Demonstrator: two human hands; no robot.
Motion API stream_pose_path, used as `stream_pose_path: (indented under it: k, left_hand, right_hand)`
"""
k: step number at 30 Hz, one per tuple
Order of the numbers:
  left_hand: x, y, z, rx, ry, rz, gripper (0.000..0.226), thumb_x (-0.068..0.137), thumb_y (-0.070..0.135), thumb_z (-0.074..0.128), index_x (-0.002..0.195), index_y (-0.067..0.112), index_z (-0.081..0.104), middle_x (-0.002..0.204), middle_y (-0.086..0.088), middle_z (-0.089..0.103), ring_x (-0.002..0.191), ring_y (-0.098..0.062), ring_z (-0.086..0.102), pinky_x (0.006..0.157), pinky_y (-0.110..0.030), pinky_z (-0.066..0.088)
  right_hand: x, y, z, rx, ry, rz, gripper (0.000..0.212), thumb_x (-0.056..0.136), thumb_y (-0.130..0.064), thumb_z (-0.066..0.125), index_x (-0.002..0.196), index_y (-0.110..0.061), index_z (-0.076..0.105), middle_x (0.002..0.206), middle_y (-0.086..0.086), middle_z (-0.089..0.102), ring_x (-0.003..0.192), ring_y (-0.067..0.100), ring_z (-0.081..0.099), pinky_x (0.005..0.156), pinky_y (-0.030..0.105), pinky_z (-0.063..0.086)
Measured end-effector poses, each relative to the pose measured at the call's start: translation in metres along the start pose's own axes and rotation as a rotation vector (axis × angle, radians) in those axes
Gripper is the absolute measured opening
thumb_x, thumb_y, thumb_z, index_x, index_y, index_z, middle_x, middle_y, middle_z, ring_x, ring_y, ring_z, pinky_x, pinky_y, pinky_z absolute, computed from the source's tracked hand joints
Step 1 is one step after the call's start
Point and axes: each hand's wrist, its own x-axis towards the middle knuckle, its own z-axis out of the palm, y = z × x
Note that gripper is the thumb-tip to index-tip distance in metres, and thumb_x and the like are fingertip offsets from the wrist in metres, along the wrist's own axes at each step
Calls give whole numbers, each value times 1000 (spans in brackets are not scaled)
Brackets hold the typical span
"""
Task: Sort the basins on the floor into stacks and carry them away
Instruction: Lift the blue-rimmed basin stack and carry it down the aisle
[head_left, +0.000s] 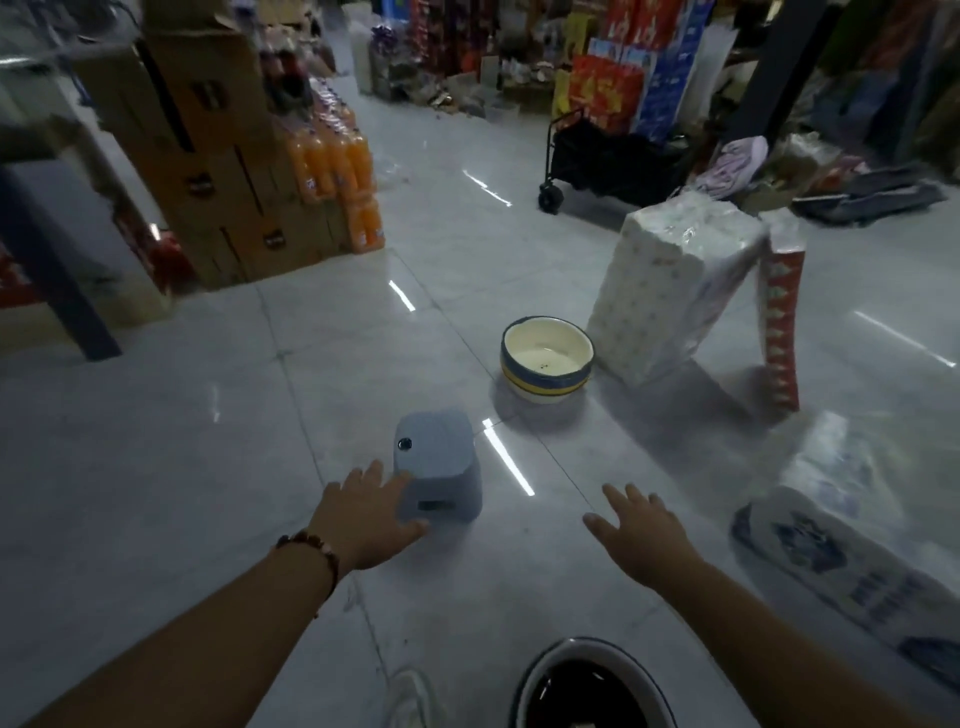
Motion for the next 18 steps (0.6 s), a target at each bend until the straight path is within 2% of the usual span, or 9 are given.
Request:
stream_pose_path:
  k: [5, 12, 18]
  left_hand:
    - [108, 0, -78, 98, 31, 124, 82, 89, 72, 35, 156, 30, 11, 162, -10, 16, 142, -30, 27, 113, -44, 29]
    - [233, 67, -163, 147, 77, 316, 83, 89, 72, 36, 156, 32, 8, 164, -9, 8, 147, -30, 20, 116, -46, 23]
    - [353, 119, -215, 231, 107, 354, 81, 90, 71, 36, 156, 33, 8, 164, -9, 9, 146, -27, 21, 114, -43, 27]
  right_hand:
    - [60, -3, -35, 112, -28, 148, 69, 98, -59, 31, 155, -23, 16, 162, 8, 14, 148, 33, 14, 118, 45, 17]
    - [171, 15, -91, 169, 19, 228, 69, 97, -59, 31, 155, -25, 16, 162, 7, 15, 147, 32, 17, 118, 44, 21]
    - [296, 48, -151, 170, 20, 221, 68, 97, -58, 33, 154, -25, 17, 162, 4, 14, 147, 34, 14, 117, 45, 19]
